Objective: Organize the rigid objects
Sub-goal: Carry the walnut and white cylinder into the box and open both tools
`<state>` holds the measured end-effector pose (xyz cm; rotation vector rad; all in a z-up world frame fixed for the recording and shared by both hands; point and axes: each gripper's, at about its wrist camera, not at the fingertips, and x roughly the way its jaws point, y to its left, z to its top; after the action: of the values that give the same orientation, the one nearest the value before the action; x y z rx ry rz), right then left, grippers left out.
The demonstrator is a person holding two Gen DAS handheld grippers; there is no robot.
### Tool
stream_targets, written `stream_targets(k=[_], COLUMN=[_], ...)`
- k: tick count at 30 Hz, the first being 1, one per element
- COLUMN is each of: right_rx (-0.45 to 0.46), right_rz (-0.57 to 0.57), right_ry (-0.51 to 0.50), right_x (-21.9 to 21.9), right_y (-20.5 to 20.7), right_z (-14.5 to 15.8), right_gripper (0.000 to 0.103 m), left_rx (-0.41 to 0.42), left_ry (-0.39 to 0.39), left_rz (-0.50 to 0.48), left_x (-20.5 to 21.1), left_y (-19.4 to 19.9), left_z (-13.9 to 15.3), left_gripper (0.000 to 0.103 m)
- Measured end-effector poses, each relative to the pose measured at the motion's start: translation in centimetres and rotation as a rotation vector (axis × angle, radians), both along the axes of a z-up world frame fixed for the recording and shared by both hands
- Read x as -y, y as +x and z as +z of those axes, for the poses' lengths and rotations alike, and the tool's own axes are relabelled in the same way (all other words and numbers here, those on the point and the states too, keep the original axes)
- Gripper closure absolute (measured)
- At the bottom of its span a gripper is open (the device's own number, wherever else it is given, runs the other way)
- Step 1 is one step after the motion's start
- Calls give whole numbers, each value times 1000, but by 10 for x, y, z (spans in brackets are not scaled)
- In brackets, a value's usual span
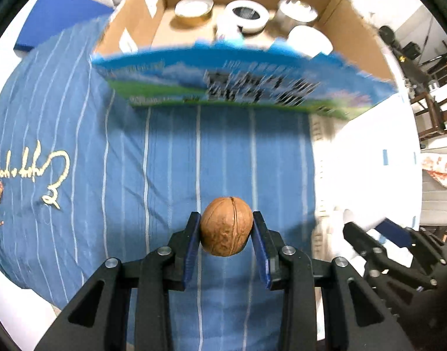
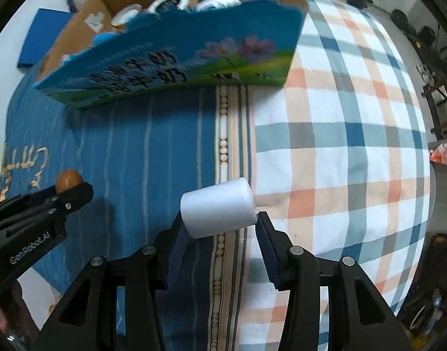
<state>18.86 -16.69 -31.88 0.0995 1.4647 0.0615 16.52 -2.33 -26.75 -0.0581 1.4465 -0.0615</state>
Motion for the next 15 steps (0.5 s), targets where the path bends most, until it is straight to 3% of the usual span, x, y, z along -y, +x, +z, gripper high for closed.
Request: stream_targets(k=[7, 15], right_rx=[106, 222], right_rz=[23, 16], right_ry=[21, 52], right_x=[4, 11], right_y=[-8, -1], right_z=[64, 136], right_gripper=[54, 54], left_rx=[101, 193], left_ry=[-41, -69], left_rz=[-16, -18], left_x=[4, 2], left_y=[-6, 1], left_z=[63, 107], left_gripper=[72, 71])
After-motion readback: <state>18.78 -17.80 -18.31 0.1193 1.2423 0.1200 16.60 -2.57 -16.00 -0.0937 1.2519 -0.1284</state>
